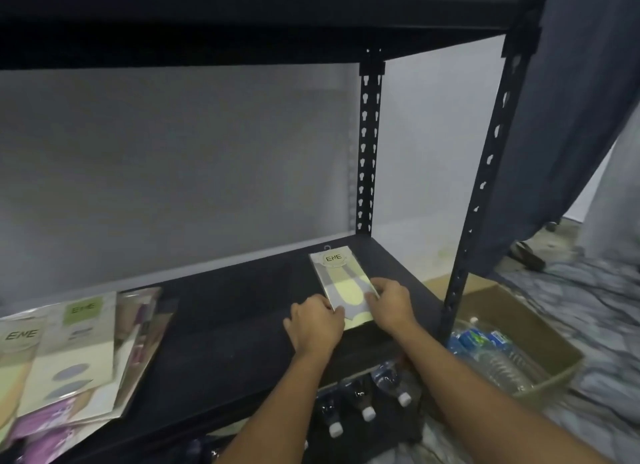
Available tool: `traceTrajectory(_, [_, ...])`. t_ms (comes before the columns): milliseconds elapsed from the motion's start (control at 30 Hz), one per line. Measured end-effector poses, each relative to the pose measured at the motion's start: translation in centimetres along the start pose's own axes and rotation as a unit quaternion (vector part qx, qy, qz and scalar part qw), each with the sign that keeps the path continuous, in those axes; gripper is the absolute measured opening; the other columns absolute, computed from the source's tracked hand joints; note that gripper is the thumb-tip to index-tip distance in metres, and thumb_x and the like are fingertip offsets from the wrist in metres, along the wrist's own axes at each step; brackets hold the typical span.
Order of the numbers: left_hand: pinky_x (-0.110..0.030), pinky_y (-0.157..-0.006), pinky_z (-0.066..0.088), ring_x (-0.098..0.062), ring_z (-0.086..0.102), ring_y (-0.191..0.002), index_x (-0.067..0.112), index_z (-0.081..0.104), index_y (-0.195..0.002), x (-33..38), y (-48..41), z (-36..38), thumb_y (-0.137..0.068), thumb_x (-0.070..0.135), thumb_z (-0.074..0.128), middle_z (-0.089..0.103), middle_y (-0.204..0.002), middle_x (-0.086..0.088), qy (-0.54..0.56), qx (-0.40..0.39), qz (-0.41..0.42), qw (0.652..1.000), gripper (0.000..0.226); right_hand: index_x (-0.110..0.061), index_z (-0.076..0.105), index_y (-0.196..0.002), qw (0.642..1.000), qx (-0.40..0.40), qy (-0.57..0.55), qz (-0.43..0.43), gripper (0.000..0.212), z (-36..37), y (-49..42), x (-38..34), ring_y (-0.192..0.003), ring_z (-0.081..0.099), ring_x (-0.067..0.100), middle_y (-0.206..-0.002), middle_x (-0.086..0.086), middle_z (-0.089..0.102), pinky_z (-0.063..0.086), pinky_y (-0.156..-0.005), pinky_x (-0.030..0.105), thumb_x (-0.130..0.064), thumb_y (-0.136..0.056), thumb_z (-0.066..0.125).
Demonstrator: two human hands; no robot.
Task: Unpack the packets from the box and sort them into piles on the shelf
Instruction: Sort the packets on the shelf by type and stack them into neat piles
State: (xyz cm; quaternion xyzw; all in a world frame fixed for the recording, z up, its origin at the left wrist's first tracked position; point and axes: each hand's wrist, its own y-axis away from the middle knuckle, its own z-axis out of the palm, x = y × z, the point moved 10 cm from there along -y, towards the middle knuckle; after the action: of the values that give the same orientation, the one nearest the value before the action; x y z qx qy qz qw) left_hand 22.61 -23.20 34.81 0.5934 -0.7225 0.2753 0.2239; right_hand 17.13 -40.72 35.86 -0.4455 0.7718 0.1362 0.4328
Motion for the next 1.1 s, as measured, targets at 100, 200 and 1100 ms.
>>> traceTrajectory(100, [-0.038,-0.093,0.034,-0.020,0.048,-0.113,0.024,0.070,-0.103,0.2,-0.5,0.9,-0.088,0.044,0.059,0.069,-0.105,0.006,-0.081,0.013,0.010,0.997,0.028,-0.002,0.067,-0.081,0.999,0.001,0.034,0.021,0.022,1.2,-0.8,1.0,-0.075,0.061,0.022,-0.086,0.012,0.068,0.048,-0.056,0.023,-0.004,-0.092,0.048])
traceTrajectory(200, [-0.037,-0.092,0.038,-0.020,0.048,-0.111,0.022,0.072,-0.100,0.1,-0.5,1.5,-0.089,0.044,0.057,0.070,-0.103,0.003,-0.138,0.021,0.031,0.990,0.029,-0.003,0.061,-0.073,0.994,0.013,0.105,0.018,0.025,2.2,-0.5,1.4,-0.084,0.054,0.028,-0.086,0.014,0.061,0.046,-0.073,0.036,-0.004,-0.093,0.045])
traceTrajectory(1100, [-0.013,-0.065,0.041,-0.003,0.059,-0.082,0.024,0.062,-0.108,-16.7,4.2,-24.2,-0.087,0.032,0.066,0.063,-0.092,0.012,0.110,0.199,0.037,0.973,0.023,-0.014,0.066,-0.109,0.975,-0.104,-0.129,-0.144,0.020,16.9,11.0,-18.2,-0.077,0.057,0.002,-0.092,-0.002,0.063,0.041,-0.064,0.007,-0.018,-0.090,0.061])
